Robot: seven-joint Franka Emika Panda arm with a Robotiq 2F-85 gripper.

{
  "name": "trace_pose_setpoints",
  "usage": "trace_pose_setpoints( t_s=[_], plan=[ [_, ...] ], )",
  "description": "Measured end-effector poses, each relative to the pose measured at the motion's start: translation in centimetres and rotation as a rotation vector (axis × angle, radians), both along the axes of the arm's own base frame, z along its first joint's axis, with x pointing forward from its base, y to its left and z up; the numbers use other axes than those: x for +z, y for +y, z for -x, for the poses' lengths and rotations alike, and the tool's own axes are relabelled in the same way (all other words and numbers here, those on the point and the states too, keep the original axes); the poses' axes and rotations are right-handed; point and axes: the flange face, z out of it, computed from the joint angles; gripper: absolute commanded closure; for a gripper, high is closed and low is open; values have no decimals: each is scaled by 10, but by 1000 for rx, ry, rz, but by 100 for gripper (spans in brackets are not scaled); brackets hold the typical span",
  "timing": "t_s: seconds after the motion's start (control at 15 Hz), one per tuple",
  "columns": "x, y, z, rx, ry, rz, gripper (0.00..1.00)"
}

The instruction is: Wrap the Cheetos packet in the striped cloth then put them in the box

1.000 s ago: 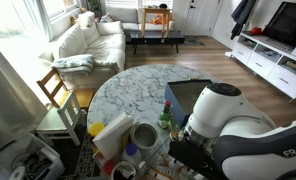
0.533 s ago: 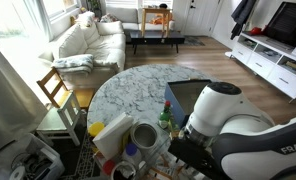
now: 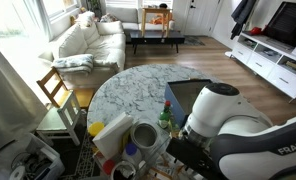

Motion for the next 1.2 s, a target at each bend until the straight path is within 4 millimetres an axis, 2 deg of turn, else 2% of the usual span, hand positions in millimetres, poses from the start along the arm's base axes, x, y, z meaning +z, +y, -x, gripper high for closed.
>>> trace_pose_setpoints(
  t_s=[0.13, 0.73, 0.93, 1.2],
  plan=[
    [-2, -1, 0, -13, 5, 0, 99],
    [0, -6, -5, -103, 16, -37, 100],
    [14, -10, -12, -139, 5, -120, 100],
    [48, -19, -21, -117, 2, -270, 100]
  ],
)
